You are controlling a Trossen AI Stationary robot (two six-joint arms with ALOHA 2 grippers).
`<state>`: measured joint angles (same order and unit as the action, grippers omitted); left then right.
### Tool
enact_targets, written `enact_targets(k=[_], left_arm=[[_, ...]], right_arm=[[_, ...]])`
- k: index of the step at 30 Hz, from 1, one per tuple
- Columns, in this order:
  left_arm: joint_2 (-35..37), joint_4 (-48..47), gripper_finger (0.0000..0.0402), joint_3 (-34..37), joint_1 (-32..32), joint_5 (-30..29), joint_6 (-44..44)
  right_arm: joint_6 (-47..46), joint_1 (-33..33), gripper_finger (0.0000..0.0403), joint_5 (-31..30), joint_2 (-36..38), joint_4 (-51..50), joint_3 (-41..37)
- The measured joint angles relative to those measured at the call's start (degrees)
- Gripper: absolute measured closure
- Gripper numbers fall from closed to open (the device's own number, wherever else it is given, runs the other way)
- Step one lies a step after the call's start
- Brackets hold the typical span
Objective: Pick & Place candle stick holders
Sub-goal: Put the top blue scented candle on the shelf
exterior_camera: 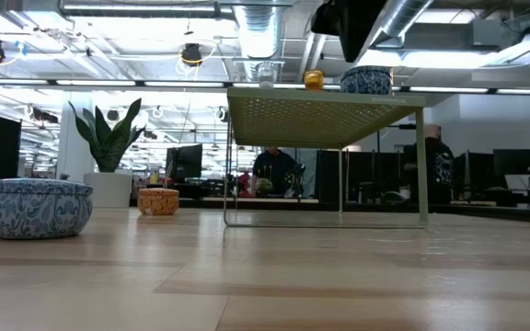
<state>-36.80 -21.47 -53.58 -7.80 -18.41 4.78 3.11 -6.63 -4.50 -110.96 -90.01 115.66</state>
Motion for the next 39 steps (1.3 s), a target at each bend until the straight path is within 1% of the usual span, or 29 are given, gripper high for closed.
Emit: enact_targets(k=[9, 15, 18, 21, 23, 25, 27, 29, 31, 34, 36, 39], left_arm=[[0.0, 0.0, 0.027, 0.0, 0.0, 0.0, 0.0], [0.0, -0.1, 0.027, 0.0, 0.0, 0.0, 0.0], [0.0, -0.2, 0.027, 0.0, 0.0, 0.0, 0.0], [0.0, -0.2, 0.027, 0.0, 0.0, 0.0, -0.1], [0.0, -0.2, 0.027, 0.0, 0.0, 0.0, -0.8], [0.0, -0.2, 0.027, 0.0, 0.0, 0.0, -1.4], [0.0, -0.2, 0.027, 0.0, 0.0, 0.0, -1.5], [0.0, -0.2, 0.027, 0.0, 0.0, 0.0, -1.5], [0.0, -0.2, 0.027, 0.0, 0.0, 0.0, -1.5], [0.0, -0.2, 0.027, 0.0, 0.0, 0.0, -1.5], [0.0, -0.3, 0.027, 0.0, 0.0, 0.0, -1.5], [0.1, -0.3, 0.027, 0.0, 0.0, -0.4, -1.6]], right_arm=[[-0.1, 2.1, 0.0403, -0.1, 0.1, 0.0, 0.0], [0.5, 3.1, 0.0403, -2.2, 0.1, 0.0, 0.0], [3.1, 2.7, 0.0403, 1.2, 1.2, 0.4, 0.0], [6.8, 1.7, 0.0403, 3.0, 4.0, 3.2, 0.0], [9.1, 1.5, 0.0403, 4.2, 5.6, 7.9, 0.0], [9.6, 2.4, 0.0403, 6.3, 7.2, 12.6, 0.0], [9.3, 3.4, 0.0403, 7.1, 8.5, 15.4, -0.4], [8.1, 4.4, 0.0403, 8.2, 10.5, 18.3, -4.1], [6.6, 4.8, 0.0403, 9.1, 13.1, 22.4, -10.2], [5.9, 4.3, 0.0403, 7.9, 16.7, 27.8, -17.6], [5.9, 4.2, 0.0403, 6.0, 18.0, 31.4, -18.7], [6.3, 4.3, 0.0403, 5.7, 17.9, 30.9, -18.7]])
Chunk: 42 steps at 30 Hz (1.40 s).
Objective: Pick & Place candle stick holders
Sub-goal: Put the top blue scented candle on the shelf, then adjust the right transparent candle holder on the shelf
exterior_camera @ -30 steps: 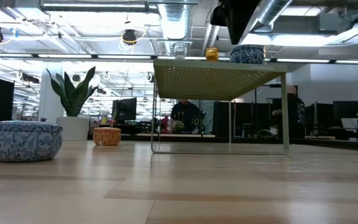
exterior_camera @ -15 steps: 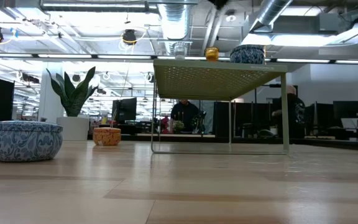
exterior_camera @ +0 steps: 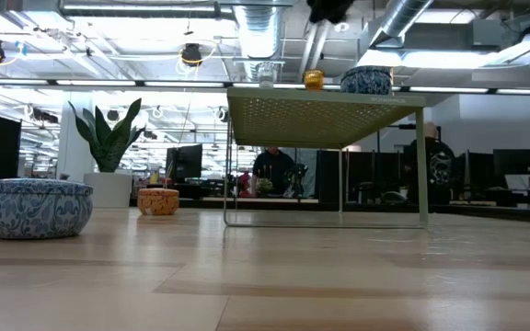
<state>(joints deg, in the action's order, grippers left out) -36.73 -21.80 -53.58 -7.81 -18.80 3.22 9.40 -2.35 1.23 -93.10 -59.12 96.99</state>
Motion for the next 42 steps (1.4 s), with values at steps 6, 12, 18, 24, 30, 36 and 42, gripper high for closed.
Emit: enact_targets(k=[6, 12, 18, 24, 30, 36, 42], left_arm=[[0.0, 0.0, 0.027, 0.0, 0.0, -1.0, 0.0], [0.0, 0.0, 0.027, 0.0, 0.0, -1.1, 0.0], [0.0, 0.0, 0.027, 0.0, 0.0, -1.2, 0.0], [0.0, 0.0, 0.027, 0.0, 0.0, -2.6, 0.0], [0.0, 0.0, 0.027, 0.0, 0.0, -2.7, 0.0], [0.0, 0.0, 0.027, 0.0, 0.0, -4.0, 0.0], [0.0, 0.2, 0.027, 0.0, 0.0, -4.2, 0.0]], right_arm=[[3.0, -0.4, 0.0403, 0.4, -5.2, -3.6, -0.2], [4.1, -0.6, 0.0403, 0.3, -7.5, -6.7, -0.2], [4.2, 0.0, 0.0403, -1.5, -6.9, -11.5, -0.2], [5.2, 0.7, 0.0403, -1.5, -6.9, -13.3, -0.2], [5.7, 0.9, 0.0403, -1.5, -5.7, -7.8, 2.9], [0.1, 3.4, 0.0403, -10.4, 1.8, -12.8, 4.7], [-5.5, 8.8, 0.0403, -16.2, 10.4, -13.4, -4.2]])
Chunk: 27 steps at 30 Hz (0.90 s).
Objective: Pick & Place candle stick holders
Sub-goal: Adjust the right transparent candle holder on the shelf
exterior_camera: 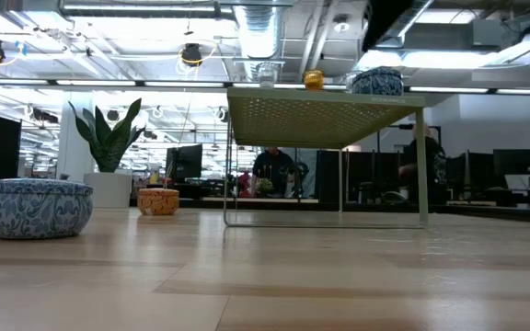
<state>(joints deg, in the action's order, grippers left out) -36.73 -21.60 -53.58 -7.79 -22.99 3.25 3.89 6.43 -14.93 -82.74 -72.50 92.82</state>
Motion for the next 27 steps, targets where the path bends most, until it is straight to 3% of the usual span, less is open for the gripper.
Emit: enact_targets(k=[6, 11, 27], left_arm=[[-0.1, 0.2, 0.027, 0.0, 0.0, -1.0, 0.2], [-0.1, 0.5, 0.027, 0.0, 0.0, -1.0, 0.2], [-0.1, 0.7, 0.027, 0.0, 0.0, -1.0, 0.2]], right_arm=[[-0.7, 4.3, 0.0403, -0.1, 4.3, 3.1, -10.9], [0.5, 6.8, 0.0403, 0.1, 5.7, 4.0, -15.4], [7.2, 9.0, 0.0403, 5.7, 4.6, 12.4, -15.8]])
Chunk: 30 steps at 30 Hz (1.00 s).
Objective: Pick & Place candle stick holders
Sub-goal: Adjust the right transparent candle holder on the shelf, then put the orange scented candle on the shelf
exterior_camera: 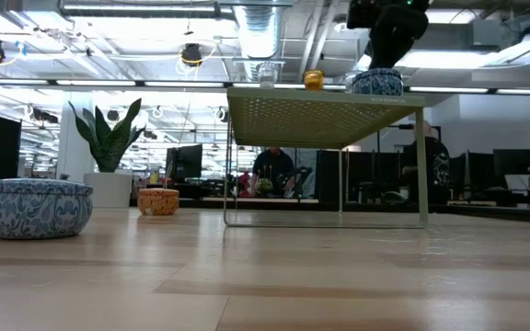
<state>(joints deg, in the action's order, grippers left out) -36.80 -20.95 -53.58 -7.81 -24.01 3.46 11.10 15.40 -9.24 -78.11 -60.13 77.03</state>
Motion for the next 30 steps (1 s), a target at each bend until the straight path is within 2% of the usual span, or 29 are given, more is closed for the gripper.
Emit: enact_targets(k=[15, 20, 24, 30], left_arm=[[0.0, -0.2, 0.027, 0.0, 0.0, -0.5, 0.0], [-0.1, -5.7, 0.0265, 0.0, 0.0, -3.8, 1.3], [-1.2, -9.5, 0.024, 0.0, 0.1, -4.3, 4.0], [-5.8, -11.3, 0.017, 0.6, 0.2, -4.3, 6.5]], right_arm=[[1.5, 0.0, 0.0403, 1.8, 0.0, 4.7, 0.0], [-0.8, -0.4, 0.0403, 1.7, 1.1, 3.8, 2.5], [-1.1, -1.5, 0.0403, 0.9, 2.6, 1.7, 6.6], [-2.3, -3.4, 0.0403, -4.0, 5.7, 0.3, 11.8]])
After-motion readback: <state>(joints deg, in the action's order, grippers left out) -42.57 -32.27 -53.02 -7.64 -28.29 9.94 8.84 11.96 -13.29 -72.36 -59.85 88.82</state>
